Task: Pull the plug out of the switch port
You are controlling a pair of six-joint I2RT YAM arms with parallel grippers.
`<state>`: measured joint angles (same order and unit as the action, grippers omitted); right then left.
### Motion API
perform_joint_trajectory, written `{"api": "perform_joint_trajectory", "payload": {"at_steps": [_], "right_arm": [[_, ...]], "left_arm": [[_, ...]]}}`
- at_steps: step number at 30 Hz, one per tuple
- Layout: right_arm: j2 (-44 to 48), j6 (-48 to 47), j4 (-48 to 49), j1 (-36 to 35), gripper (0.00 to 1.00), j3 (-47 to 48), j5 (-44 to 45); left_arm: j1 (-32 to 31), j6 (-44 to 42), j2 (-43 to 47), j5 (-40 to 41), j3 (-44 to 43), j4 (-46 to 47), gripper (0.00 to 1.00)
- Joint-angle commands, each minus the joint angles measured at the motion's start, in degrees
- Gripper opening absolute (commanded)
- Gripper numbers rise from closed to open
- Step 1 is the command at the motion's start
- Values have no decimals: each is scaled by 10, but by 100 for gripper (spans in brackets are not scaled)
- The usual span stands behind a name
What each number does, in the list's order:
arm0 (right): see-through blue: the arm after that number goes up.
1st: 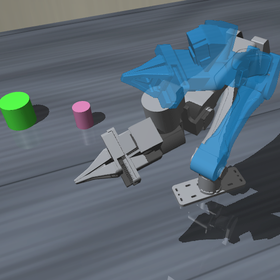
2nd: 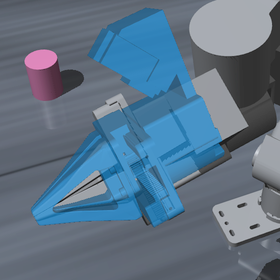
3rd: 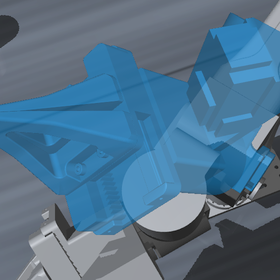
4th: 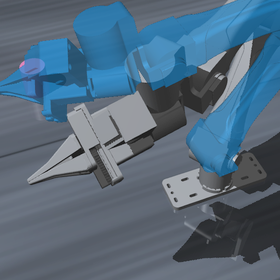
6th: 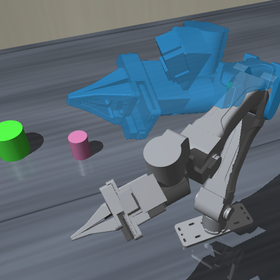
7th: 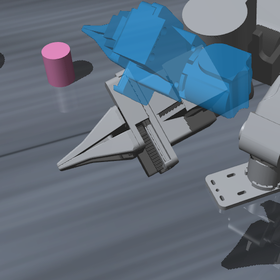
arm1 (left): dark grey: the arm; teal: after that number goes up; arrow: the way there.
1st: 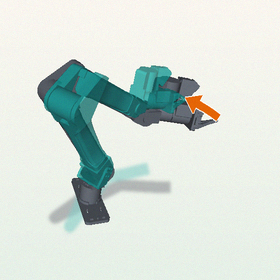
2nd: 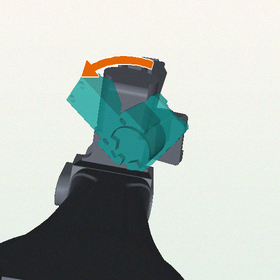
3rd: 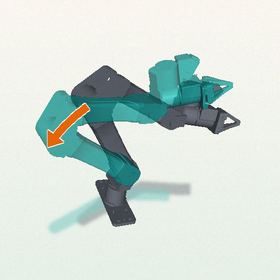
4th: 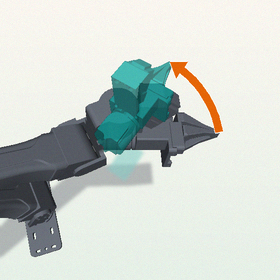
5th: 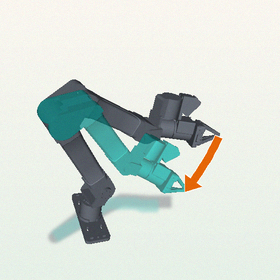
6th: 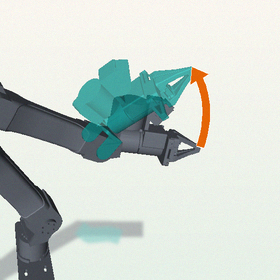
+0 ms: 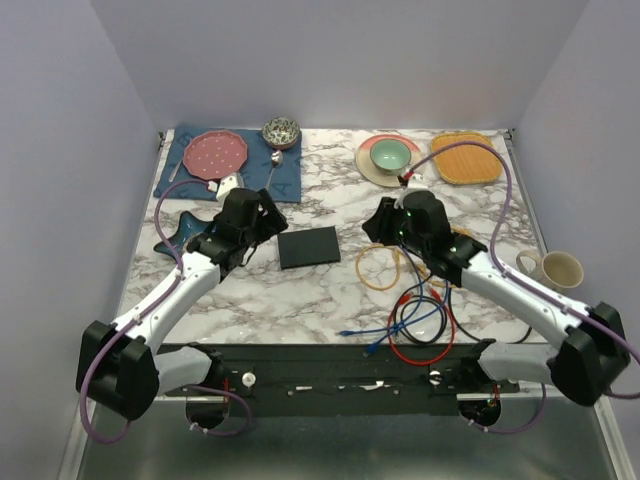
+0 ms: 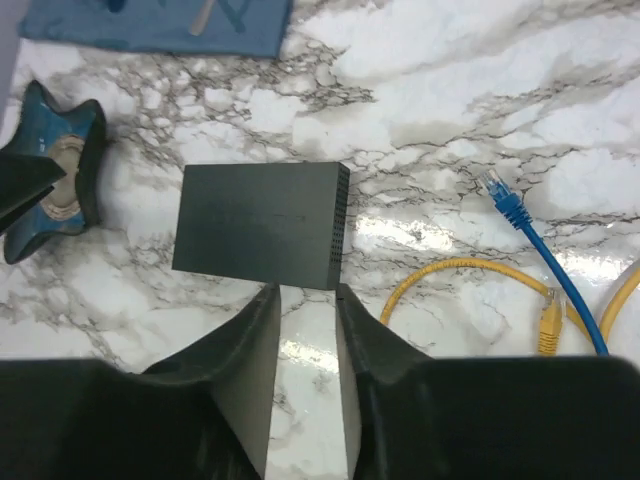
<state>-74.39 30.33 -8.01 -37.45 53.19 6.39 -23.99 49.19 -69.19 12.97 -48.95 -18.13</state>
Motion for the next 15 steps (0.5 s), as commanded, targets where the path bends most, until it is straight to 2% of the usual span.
{"api": "perform_joint_trajectory", "payload": {"at_steps": [1,2,3,4,8,12,15], "right_arm": [[106,-32,43,-6,49,-73,25],[126,-31,56,-7,57,-101,27],[144,-31,75,-7,74,-117,32],[182,-30,90,-7,100,-129,34],[229,-33,123,-8,100,-178,37],[223,-40,105,-9,100,-185,46],[217,-47,85,-9,100,-179,46]], "left_arm": [[-27,-58,41,19,11,12,99],[-36,-60,42,20,8,2,99],[-40,-63,41,20,3,-4,99],[-42,-67,38,16,-7,-9,99],[-55,-81,14,-2,-23,-20,99],[-62,-87,-7,-15,-24,-14,99],[-64,-89,11,-38,-5,23,99]]}}
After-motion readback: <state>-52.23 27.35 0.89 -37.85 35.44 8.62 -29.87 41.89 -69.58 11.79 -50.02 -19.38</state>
